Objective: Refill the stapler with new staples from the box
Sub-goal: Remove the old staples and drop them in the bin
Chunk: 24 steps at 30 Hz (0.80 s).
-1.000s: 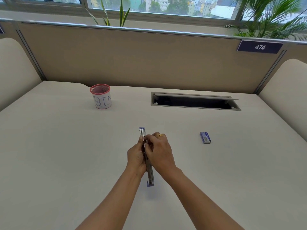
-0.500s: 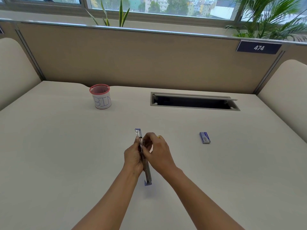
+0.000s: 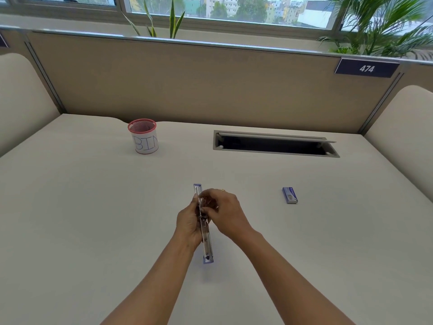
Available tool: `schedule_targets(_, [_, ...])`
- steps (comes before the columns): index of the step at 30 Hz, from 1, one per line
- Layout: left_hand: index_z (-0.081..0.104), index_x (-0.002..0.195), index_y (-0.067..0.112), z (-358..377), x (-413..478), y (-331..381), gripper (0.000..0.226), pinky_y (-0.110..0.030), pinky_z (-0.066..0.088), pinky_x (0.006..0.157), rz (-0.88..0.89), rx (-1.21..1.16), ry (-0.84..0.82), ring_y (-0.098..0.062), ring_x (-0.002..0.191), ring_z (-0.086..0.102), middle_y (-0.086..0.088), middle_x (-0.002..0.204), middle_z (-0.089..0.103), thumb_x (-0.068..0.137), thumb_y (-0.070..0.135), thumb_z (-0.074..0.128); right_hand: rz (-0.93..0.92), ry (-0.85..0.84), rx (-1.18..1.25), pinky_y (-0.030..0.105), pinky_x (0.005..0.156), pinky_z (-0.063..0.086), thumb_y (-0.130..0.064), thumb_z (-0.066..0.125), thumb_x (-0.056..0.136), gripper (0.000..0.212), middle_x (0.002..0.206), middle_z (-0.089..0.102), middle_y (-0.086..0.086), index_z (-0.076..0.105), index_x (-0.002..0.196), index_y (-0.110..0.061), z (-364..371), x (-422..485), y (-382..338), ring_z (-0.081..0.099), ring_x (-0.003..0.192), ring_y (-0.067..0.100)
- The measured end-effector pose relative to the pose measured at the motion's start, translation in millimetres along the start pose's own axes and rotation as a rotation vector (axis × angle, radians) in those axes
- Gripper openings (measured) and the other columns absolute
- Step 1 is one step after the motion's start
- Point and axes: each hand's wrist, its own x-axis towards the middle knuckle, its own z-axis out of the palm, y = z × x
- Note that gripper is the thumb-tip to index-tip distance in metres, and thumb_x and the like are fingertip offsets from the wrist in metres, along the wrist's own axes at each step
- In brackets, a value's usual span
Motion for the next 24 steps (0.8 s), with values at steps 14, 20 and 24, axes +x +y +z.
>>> schedule_targets(14, [0.060, 0.091, 0.001, -4, 7, -5, 0.032, -0.021, 0.057, 0.054, -0.084, 0.029, -0.077, -0.015, 0.057, 0.069, -0.009, 0.067, 0.071, 0.097, 0.026, 0.041, 0.053, 0.128, 0.030, 0.035, 0.076, 0.055, 0.000, 0.063, 0.077, 0.008, 0.081, 0.070, 0.010, 0.063, 0.084, -0.004, 2, 1, 4, 0.065, 0.075, 0.022])
schedule_targets(20, [0.061, 0.086, 0.003, -6, 12, -8, 0.035, -0.021, 0.055, 0.050, -0.068, 0.075, 0.004, -0.015, 0.052, 0.066, -0.009, 0.064, 0.068, 0.097, 0.028, 0.040, 0.047, 0.138, -0.014, 0.036, 0.073, 0.054, -0.005, 0.064, 0.079, 0.006, 0.079, 0.070, 0.011, 0.059, 0.080, -0.002, 5, -1, 7, 0.064, 0.073, 0.025])
schedule_targets(24, [0.060, 0.080, 0.007, -7, 15, -7, 0.037, -0.024, 0.053, 0.053, -0.073, 0.118, 0.062, -0.016, 0.055, 0.062, -0.008, 0.075, 0.060, 0.097, 0.033, 0.040, 0.024, 0.154, -0.039, 0.038, 0.069, 0.052, -0.003, 0.064, 0.079, 0.008, 0.076, 0.069, 0.014, 0.057, 0.076, 0.000, 10, -5, 8, 0.063, 0.070, 0.028])
